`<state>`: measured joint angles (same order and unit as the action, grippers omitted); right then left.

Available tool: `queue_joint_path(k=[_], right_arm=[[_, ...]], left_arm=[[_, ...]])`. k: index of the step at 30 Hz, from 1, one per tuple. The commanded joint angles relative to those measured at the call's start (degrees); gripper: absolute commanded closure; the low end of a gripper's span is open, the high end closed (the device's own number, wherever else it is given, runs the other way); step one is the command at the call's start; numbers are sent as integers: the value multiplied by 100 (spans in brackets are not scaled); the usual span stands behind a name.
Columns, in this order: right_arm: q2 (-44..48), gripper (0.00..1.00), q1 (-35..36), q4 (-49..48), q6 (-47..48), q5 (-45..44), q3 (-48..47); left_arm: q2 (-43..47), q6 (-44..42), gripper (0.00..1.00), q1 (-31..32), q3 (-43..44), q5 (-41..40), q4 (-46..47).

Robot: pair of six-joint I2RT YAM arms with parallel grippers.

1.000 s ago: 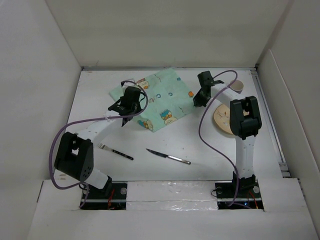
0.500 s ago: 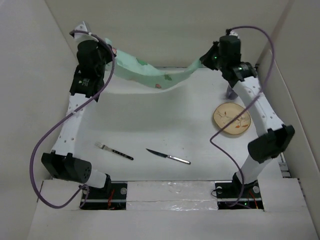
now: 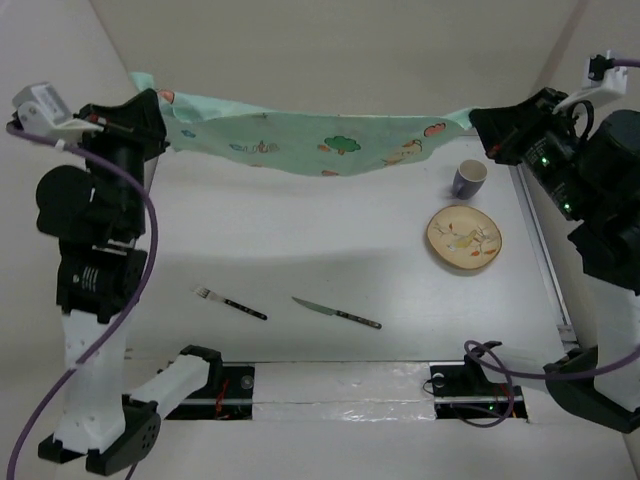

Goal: Set the dinner table for one person

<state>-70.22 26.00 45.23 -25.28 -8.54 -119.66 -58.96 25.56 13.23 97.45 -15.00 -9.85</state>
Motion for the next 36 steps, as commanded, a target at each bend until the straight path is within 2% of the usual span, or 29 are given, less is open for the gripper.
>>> queue_joint_path(k=[1, 6, 10, 13, 18, 22, 24, 25, 26, 28, 29, 30, 31, 32, 34, 36], right_arm=[[69, 100, 54, 758, 181, 115, -58], [17, 100, -207, 777, 207, 447, 407], [-352, 100, -674, 426, 234, 1027, 952], [-843, 100, -1042, -48, 287, 1406, 1278], [-2161, 100, -1219, -699, 234, 1942, 1489], [-3897, 100, -1369, -1112, 120, 1943, 1507], [-4594, 100, -1509, -1079, 50, 1873, 964], [-5302, 100, -1580, -739, 23, 1795, 205], [-5605, 100, -1580, -735, 23, 1794, -168], [-6072, 100, -1580, -648, -188, 1575, -828], [-6483, 96, -1580, -578, -240, 1539, -1179], [-6713, 82, -1580, -412, -337, 1574, -1949], [-6890, 54, -1633, -45, -355, 1635, -2322], [-7005, 43, -1633, 37, -364, 1679, -2569], [-6788, 32, -1581, -23, -329, 1653, -2328], [-5992, 27, -1580, -487, -215, 1549, -1565]], left_arm=[[419, -95, 100, 188, -479, -318, -280], [544, 115, 100, 320, -1130, -477, -878], [272, 133, 100, 320, -1938, -530, -686], [-334, 11, 100, 242, -2177, -425, -273], [-2046, -121, 100, 188, -2265, -248, 307], [-3663, -148, 100, 39, -1574, -11, 255], [-4613, -148, 100, 39, -1186, -90, 124], [-5207, -139, 100, -22, -323, -195, -129], [-5466, -139, 100, -23, -314, -283, -279], [-5888, -139, 100, -23, 638, -424, -561], [-6169, -157, 100, -84, 861, -416, -684], [-6276, -192, 75, -84, 1072, -320, -729], [-6364, -244, 54, -171, 1509, -197, -808], [-6530, -227, 27, -250, 1740, -91, -1156], [-6506, -210, 17, -251, 1796, -125, -1344], [-6016, -236, 16, -304, 1341, -239, -1222]])
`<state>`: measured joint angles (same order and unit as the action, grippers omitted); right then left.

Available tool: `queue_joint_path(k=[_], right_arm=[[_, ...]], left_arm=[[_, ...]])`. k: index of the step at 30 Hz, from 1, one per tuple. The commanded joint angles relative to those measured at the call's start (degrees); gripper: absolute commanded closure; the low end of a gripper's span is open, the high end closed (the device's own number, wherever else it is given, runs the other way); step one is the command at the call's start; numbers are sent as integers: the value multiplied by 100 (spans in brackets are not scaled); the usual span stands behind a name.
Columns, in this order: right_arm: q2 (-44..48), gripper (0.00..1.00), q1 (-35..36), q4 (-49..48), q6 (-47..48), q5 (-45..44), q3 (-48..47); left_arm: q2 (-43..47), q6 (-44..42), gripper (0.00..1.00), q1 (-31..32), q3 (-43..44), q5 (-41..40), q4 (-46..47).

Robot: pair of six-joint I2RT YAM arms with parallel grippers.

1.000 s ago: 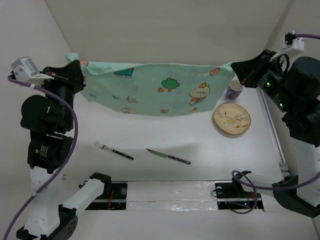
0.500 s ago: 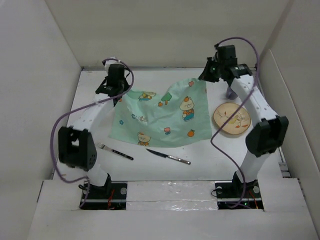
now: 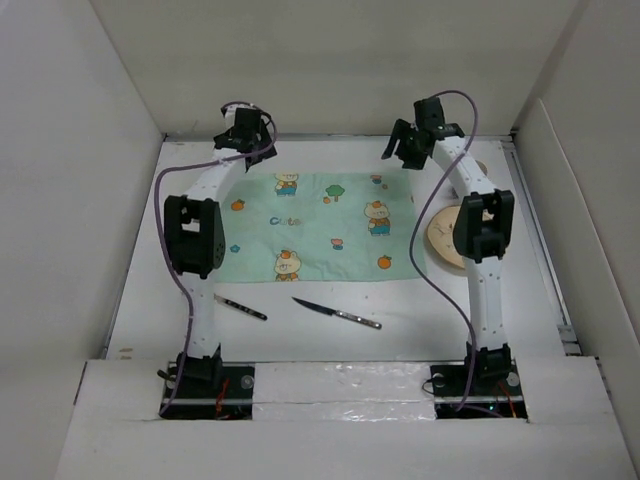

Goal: Set the dinner table for one person

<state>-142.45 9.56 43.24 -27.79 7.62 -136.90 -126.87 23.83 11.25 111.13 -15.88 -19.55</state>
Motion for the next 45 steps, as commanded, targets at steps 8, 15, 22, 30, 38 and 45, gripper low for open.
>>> queue_joint_path(k=[8, 15, 22, 30, 38, 45], right_arm=[[4250, 100, 247, -2030, -33, 161, 5192], [6271, 100, 371, -2312, -200, 110, 7377], [8215, 98, -959, -1909, -1078, -594, 8600], [8172, 36, -3012, -1653, -1764, 100, 9813], [7322, 30, -3707, -2188, -1747, -14, 9929], [5889, 37, -3760, -2716, -1756, 513, 9717]], left_arm=[[2912, 147, 21, -228, -3676, 618, 751], [4195, 499, 100, 122, -5048, 1851, 1348], [5101, 535, 100, 1019, -5110, 2194, 1480], [6156, -159, 100, 3119, -4961, 305, 1419], [6482, -195, 77, 3200, -5338, 647, 1436], [6482, -344, 75, 3200, -5383, 674, 1445]])
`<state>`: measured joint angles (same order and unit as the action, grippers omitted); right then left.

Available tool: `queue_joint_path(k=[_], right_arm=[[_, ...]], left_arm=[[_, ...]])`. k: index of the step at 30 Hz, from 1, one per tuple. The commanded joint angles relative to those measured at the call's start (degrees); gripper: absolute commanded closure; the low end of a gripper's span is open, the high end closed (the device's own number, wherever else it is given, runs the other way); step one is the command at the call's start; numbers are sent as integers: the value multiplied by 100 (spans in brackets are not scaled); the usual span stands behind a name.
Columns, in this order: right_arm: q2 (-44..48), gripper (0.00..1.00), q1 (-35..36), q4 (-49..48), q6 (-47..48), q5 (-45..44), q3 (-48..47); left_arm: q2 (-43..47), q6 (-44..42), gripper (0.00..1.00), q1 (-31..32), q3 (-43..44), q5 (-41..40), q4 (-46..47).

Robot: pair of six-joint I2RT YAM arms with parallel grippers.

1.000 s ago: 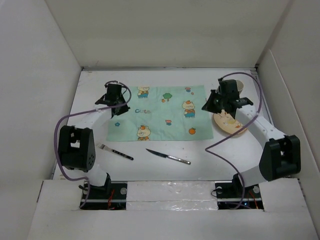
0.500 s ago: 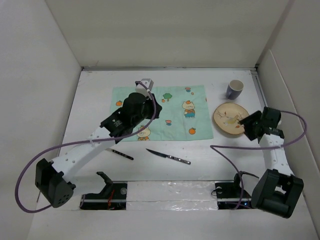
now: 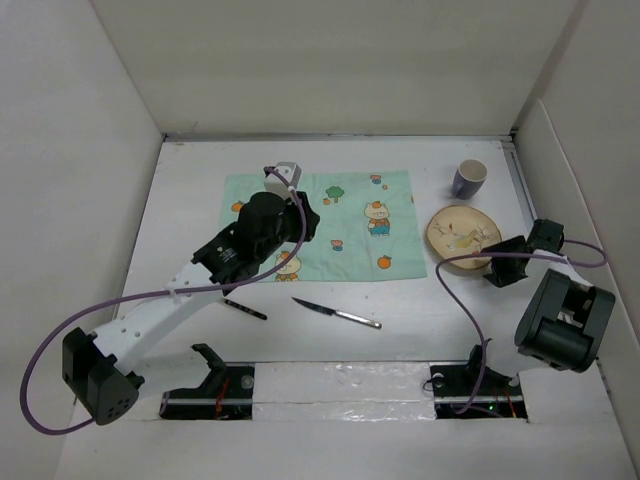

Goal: Set the dinner table for one person

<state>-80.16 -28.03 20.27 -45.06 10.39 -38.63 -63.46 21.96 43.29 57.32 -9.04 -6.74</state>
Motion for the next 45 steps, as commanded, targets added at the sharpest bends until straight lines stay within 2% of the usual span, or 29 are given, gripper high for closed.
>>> queue_joint_path(k=[1, 3, 6, 9, 10, 13, 20, 25, 27, 32, 33, 35, 36, 37, 38, 39, 41, 45], right_arm=[[-395, 38, -1, -628, -55, 209, -40], [-483, 38, -1, -813, -117, 174, 48], [-790, 45, -1, -1042, -187, 270, 110], [-1028, 62, -1, -1122, -266, 288, 128], [-993, 74, -1, -1165, -301, 270, 154], [-765, 99, -1, -1018, -381, 139, 172], [396, 100, 183, 11, 76, -152, -399], [1625, 100, 307, 854, 383, -55, -1301], [1766, 100, 754, 1354, 585, -142, -1716], [2329, 100, 1843, 1409, 542, 542, -2297], [2373, 100, 2385, 1340, 525, 752, -2298], [2130, 100, 2994, 1084, 507, 920, -2359], [1797, 100, 3997, 562, 507, 1182, -2420], [1793, 100, 4007, 557, 507, 1184, -2421], [1428, 100, 4303, 357, 455, 1176, -2438], [1215, 100, 4584, -211, 445, 1280, -2465], [846, 100, 5070, -733, 315, 1360, -2491], [-338, 100, 5290, -2777, -230, 1807, -2403]], left_arm=[[150, -165, 75, -5, -2, -2, 199], [159, -192, 75, -66, -28, 156, 252], [141, -192, 75, -128, -37, 157, 235], [159, -183, 75, -128, -54, 43, 252], [141, -183, 76, -180, -54, 34, 252], [115, -130, 76, -251, 7, 8, 209], [-131, 54, 75, -251, 236, 332, 253], [-500, 125, 75, -251, 789, 631, 244], [-570, 160, 75, -251, 1043, 649, 252], [-764, 99, 68, -251, 1658, 386, 16], [-790, 11, 67, -251, 1877, 237, -63], [-843, -42, 61, -251, 2072, -176, -266], [-869, -147, 57, -372, 2203, -325, -292], [-887, -148, 57, -374, 2205, -361, -301], [-896, -156, 54, -539, 2239, -388, -327], [-913, -156, 53, -645, 2309, -380, -354], [-992, -183, 52, -1065, 2362, -301, -547], [-826, -165, 52, -1769, 2083, 130, -635]])
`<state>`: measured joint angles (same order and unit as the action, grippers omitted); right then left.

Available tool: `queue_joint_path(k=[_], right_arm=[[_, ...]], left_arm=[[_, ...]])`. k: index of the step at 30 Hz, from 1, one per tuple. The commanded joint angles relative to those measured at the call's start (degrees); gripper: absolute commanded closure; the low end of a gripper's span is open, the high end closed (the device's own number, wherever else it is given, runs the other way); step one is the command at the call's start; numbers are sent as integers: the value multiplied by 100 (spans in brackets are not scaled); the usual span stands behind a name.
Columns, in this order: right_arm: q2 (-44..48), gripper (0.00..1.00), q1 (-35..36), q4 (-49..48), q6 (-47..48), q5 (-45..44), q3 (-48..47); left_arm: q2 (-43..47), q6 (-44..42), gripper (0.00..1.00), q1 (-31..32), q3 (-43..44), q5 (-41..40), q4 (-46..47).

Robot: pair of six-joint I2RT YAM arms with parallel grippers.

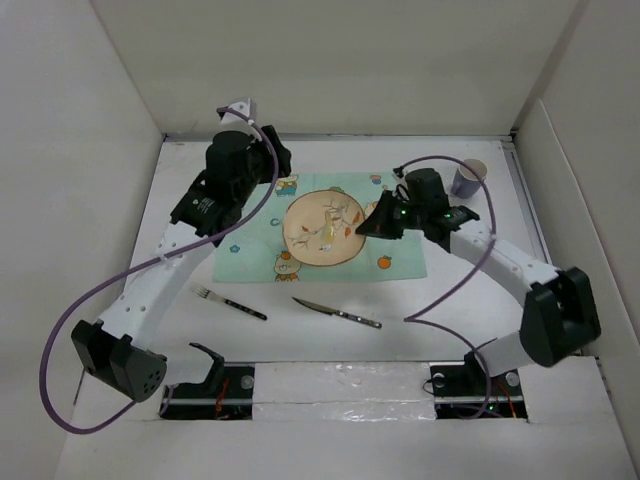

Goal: Set the dinner table for one person

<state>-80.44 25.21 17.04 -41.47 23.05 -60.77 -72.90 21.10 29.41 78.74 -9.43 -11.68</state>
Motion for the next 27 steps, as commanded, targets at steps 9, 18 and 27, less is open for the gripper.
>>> queue_joint_path(k=[9, 18, 27], right_arm=[[-2326, 100, 80, -2538, -449, 754, -1358], [-2985, 100, 133, -2319, -458, 508, -1710], [-3135, 100, 19, -2241, -485, 385, -1604]], left_arm=[[619, -1, 51, -454, -1026, 249, -27], [567, -62, 51, -454, -1282, 284, 17], [462, -89, 51, -454, -1387, 372, 140]])
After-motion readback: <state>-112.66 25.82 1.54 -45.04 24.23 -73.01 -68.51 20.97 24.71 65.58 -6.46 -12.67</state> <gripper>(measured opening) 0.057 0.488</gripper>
